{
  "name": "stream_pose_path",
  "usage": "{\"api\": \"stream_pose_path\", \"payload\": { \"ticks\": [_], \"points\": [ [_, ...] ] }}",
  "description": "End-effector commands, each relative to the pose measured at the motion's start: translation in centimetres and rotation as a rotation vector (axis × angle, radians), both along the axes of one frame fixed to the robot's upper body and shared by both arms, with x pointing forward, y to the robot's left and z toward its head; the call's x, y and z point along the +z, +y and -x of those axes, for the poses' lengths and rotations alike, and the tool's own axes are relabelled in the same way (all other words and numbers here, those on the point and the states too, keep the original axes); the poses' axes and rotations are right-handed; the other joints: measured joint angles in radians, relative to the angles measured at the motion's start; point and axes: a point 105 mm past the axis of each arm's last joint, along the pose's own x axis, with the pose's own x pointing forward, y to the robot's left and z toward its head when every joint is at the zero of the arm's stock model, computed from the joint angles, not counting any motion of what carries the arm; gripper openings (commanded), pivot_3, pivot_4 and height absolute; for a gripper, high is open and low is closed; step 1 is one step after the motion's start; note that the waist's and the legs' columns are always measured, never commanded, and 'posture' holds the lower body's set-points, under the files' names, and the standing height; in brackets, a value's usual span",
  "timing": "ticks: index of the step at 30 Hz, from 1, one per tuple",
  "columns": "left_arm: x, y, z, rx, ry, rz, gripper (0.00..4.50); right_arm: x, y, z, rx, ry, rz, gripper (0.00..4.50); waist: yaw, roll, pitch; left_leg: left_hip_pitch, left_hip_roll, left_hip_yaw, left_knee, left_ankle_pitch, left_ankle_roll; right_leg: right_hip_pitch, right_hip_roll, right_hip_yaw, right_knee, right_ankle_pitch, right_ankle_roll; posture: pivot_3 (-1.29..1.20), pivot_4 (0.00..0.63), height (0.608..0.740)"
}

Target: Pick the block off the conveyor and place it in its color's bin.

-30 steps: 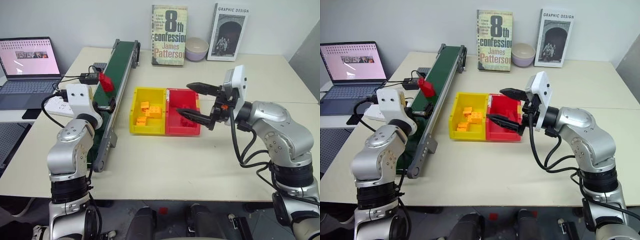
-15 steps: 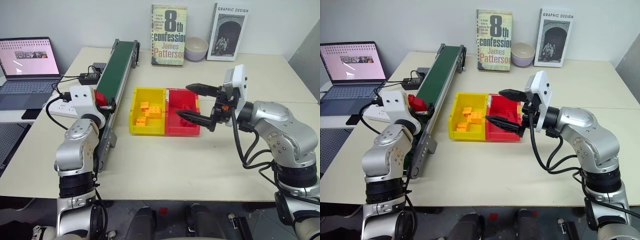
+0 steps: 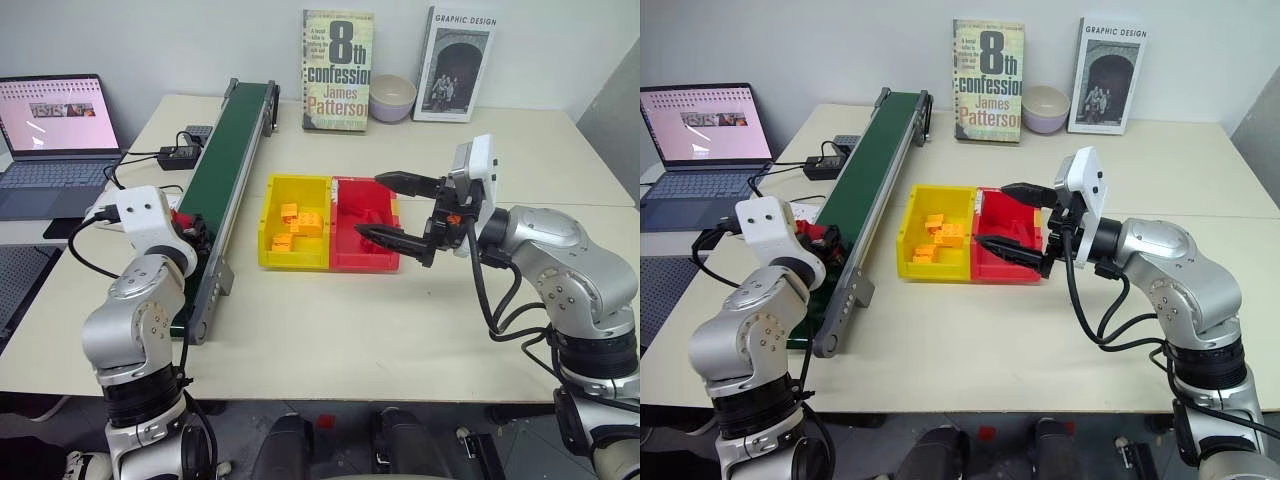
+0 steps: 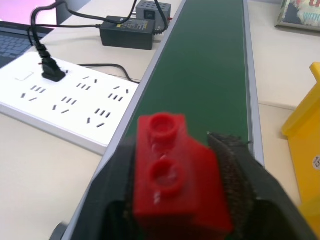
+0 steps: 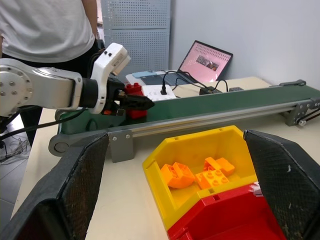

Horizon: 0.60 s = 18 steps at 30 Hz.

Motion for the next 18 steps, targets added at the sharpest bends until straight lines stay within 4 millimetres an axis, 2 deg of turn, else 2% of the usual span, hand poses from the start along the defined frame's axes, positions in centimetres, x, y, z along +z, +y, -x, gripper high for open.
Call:
{"api": "stream_pose_path", "payload": {
  "ticks": [1,7,10,14,15,18],
  "points": [
    [0.9,0.3,0.7,0.028,-0.014,-0.027,1.52,1.3,-0.4,0.3,0.002,-0.058,-0.026,4.5,0.0,0.0,0.0,0.0,0.0,0.0,0.0,0.0,0.0,0.0,0.0,0.0,0.0,0.0,0.0,0.0,0.15,0.74],
    [0.7,1.0,1.1,0.041,0.003,-0.024,1.52,1.4,-0.3,0.2,-0.008,-0.062,-0.031,4.5,0.0,0.0,0.0,0.0,0.0,0.0,0.0,0.0,0.0,0.0,0.0,0.0,0.0,0.0,0.0,0.0,0.15,0.74],
    [1.3,0.8,0.7,0.005,-0.011,-0.03,1.52,1.4,-0.5,0.2,-0.032,-0.063,-0.032,4.5,0.0,0.0,0.0,0.0,0.0,0.0,0.0,0.0,0.0,0.0,0.0,0.0,0.0,0.0,0.0,0.0,0.15,0.74],
    [5.0,-4.8,-2.0,-0.395,-0.08,-0.091,1.52,1.2,-1.7,-0.3,-0.167,-0.1,0.02,4.5,0.009,0.0,0.0,-0.001,0.0,-0.001,0.0,0.0,0.0,0.0,0.001,-0.001,0.0,0.0,0.0,0.0,0.15,0.74],
    [5.5,-5.7,-2.3,-0.463,-0.085,-0.095,1.52,1.1,-1.8,-0.4,-0.195,-0.11,0.034,4.5,0.016,0.0,0.0,-0.001,-0.001,-0.001,0.001,0.0,0.0,0.0,0.001,-0.002,0.0,0.0,0.0,0.0,0.15,0.74],
    [7.1,-10.5,-3.4,-0.766,-0.105,-0.135,1.52,0.7,-3.4,-1.0,-0.35,-0.13,0.076,4.5,0.021,0.0,0.0,0.0,-0.002,0.003,0.001,0.0,0.0,0.0,0.0,-0.001,-0.002,0.0,0.0,0.0,0.15,0.74]
  ]
}}
